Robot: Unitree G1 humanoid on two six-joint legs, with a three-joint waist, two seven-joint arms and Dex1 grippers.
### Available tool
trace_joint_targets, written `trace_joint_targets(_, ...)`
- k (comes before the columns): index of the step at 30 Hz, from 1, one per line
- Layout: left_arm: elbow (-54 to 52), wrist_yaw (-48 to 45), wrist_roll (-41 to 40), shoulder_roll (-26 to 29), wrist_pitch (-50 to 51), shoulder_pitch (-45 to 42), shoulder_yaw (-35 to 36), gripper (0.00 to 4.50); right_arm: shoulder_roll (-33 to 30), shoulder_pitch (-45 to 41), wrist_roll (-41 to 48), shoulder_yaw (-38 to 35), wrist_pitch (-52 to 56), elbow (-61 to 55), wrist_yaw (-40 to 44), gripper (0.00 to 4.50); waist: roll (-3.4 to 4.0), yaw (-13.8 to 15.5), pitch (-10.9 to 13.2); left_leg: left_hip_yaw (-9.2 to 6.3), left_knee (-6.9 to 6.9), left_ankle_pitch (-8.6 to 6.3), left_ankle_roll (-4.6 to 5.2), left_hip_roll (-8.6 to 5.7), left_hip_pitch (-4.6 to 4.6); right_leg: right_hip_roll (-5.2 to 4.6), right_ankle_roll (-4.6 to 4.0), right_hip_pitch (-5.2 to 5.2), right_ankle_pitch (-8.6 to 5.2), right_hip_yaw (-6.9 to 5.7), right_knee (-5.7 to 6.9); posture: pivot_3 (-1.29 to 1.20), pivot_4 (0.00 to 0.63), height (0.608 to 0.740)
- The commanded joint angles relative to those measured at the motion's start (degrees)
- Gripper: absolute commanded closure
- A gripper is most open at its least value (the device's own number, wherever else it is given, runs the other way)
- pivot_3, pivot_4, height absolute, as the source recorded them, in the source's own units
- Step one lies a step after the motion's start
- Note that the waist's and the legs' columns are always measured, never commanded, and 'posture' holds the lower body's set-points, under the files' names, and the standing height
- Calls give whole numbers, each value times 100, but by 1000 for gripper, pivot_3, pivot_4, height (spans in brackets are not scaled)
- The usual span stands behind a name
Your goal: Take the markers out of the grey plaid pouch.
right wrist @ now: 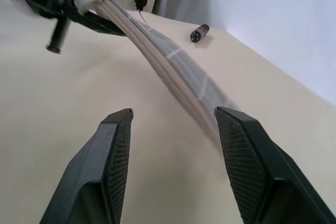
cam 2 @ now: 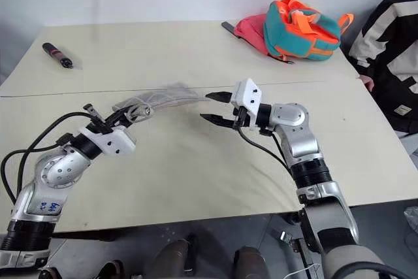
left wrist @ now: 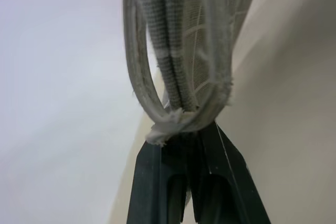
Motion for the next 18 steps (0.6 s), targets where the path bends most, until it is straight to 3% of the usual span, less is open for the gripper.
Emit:
trace_joint_targets(1,315,137,492,-228,-164,163,-712,4500,278,488,183,333,584,-1093,-178,1925,3,21,-2,0,-1,-1,0,0,0,0,0,0,0,0,-1,0,150,740)
trace_joint_targets(6,344,253,944,-379,-34,325,-1113,4500,597,469,207,414,1356,-1673,-650,1925,3,26,-2,3,34,-6,0,4,-35,2,0,-46,0,2,51,0,150,740)
trace_joint_targets(12,208,178,693,-576,-3,365,-1262,4500,678,378,-2,928,2118,-1836,-700,1925,-1,106,-10,11,45,-10,1,3,-36,-5,0,-64,0,5,71,0,150,740)
trace_joint_targets(18,52,182,752,-570,138,271,-1238,4500,619,211,-593,1314,1925,-1383,-744,1925,-3,129,-11,18,48,-14,1,1,-46,-7,0,-80,0,3,82,0,150,740)
